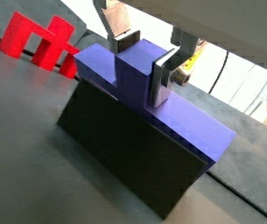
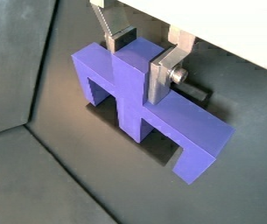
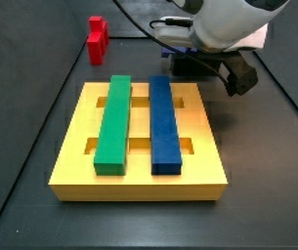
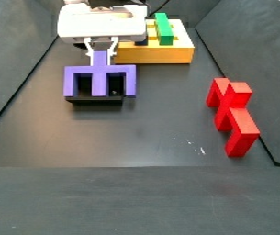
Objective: Pick up the purple object. Move up. Place the purple object on the fixture. Regrasp the purple object. Move to above the board. Insert the purple object.
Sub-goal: Regrasp the purple object.
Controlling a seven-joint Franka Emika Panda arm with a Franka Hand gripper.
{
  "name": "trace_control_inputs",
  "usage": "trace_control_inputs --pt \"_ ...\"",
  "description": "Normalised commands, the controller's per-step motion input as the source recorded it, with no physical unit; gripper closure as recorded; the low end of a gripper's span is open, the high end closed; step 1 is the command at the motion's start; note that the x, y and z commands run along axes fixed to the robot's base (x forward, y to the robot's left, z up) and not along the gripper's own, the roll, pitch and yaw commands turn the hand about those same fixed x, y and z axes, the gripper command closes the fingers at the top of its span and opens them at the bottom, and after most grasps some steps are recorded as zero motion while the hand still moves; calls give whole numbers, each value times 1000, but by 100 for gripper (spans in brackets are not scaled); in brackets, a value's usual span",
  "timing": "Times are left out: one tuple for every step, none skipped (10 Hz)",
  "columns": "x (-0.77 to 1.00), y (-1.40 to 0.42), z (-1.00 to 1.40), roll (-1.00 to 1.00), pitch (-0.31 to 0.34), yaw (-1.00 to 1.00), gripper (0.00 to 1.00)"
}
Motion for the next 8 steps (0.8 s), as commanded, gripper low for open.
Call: trace_control_inputs --pt "0 0 0 0 0 0 100" --pt "0 0 0 0 0 0 100" --pt "0 0 0 0 0 0 100" --pt "0 0 0 0 0 0 100" --pt "0 0 0 0 0 0 100" --pt "0 0 0 0 0 0 100" --pt "0 0 0 0 0 0 100" --pt "0 0 0 0 0 0 100"
